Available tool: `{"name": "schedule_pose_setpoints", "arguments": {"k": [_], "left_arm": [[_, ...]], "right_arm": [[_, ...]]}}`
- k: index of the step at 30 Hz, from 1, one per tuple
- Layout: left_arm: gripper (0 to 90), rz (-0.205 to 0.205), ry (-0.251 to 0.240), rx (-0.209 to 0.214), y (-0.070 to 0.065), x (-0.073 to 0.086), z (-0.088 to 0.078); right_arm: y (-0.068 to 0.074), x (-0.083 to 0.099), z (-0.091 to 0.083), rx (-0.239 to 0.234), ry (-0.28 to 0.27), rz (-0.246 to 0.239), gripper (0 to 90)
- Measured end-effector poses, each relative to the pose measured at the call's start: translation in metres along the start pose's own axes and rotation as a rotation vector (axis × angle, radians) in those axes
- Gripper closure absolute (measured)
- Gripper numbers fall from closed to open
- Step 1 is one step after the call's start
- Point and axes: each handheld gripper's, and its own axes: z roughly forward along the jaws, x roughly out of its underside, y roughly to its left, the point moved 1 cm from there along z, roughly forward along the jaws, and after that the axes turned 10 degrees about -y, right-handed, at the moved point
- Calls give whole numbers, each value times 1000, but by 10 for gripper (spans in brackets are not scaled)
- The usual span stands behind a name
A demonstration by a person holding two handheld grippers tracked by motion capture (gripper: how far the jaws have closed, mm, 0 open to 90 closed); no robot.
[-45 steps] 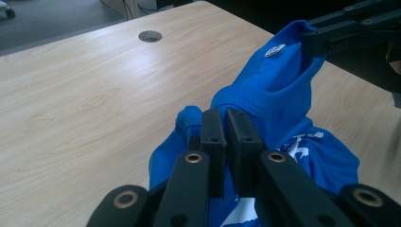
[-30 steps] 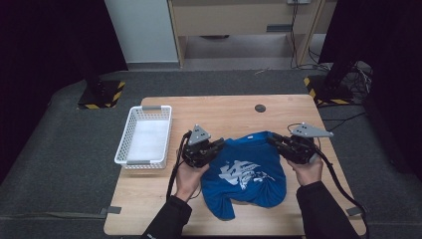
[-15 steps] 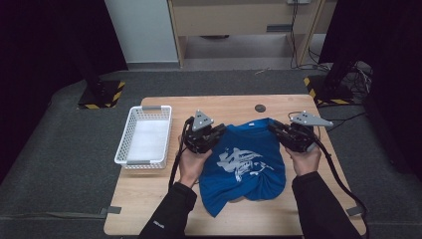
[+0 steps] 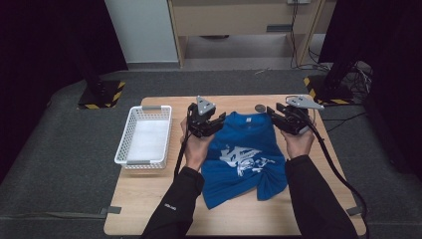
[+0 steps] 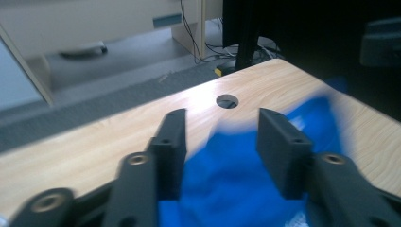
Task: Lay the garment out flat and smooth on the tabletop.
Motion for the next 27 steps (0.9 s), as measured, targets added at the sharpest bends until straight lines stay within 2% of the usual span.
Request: {"name": "schedule_pose_setpoints", "arguments": {"k": [1, 3, 5, 10, 14, 18, 22, 27], "left_arm": [[526, -8, 5, 2, 2, 1, -1], [494, 9, 3, -6, 4, 3, -3], [465, 7, 15, -5, 5, 6, -6], [413, 47, 14, -9, 6, 9, -19], [382, 33, 3, 9, 7, 9, -28], [331, 37, 0, 23, 4, 11, -38], [287, 42, 24, 43, 0, 20, -47], [284, 49, 51, 62, -4, 30, -55]], "right_arm": [[-1, 0, 0, 1, -2, 1, 515], [-1, 2, -4, 1, -4, -17, 461], [-1, 5, -8, 1, -7, -21, 418], [-3, 7, -19, -28, 1, -6, 361], [-3, 6, -28, -34, -5, -8, 300], [-2, 7, -36, -37, -6, -15, 259], [-1, 10, -46, -44, 5, -36, 206], [-3, 18, -56, -46, 10, -26, 171]]}}
